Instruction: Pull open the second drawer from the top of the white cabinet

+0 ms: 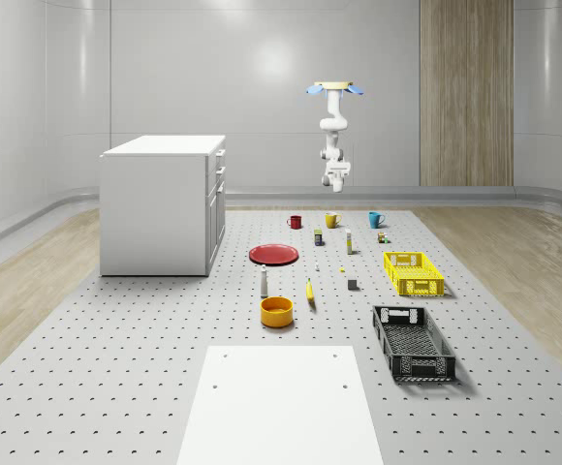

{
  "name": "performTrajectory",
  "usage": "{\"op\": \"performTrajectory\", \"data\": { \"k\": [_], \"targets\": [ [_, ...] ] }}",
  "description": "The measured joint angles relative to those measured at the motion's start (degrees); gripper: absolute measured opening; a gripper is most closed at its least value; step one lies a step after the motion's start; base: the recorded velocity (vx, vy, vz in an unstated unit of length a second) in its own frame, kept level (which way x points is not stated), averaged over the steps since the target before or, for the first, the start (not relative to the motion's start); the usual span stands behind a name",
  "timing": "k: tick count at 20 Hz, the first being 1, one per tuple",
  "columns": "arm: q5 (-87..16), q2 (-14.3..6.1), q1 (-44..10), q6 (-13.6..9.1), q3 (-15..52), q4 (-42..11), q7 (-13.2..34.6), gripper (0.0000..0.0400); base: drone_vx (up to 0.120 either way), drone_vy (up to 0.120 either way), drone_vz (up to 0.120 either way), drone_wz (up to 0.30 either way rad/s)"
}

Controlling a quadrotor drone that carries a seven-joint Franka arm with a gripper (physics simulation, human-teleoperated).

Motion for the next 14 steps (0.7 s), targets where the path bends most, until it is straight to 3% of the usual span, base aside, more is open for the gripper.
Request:
{"op": "performTrajectory", "data": {
  "k": [9,12,14],
  "targets": [
    [1.78,-0.23,0.15,0.34,-1.00,-0.26,-0.11,0.0300,0.000,0.000,0.000,0.000],
    [21.47,-0.28,2.93,-0.04,-13.76,-2.95,-3.20,0.0306,0.000,0.000,0.000,0.000],
    [32.47,-0.59,5.06,-0.21,-20.98,-6.41,-5.01,0.0307,0.060,-0.100,0.000,0.000]
  ]
}}
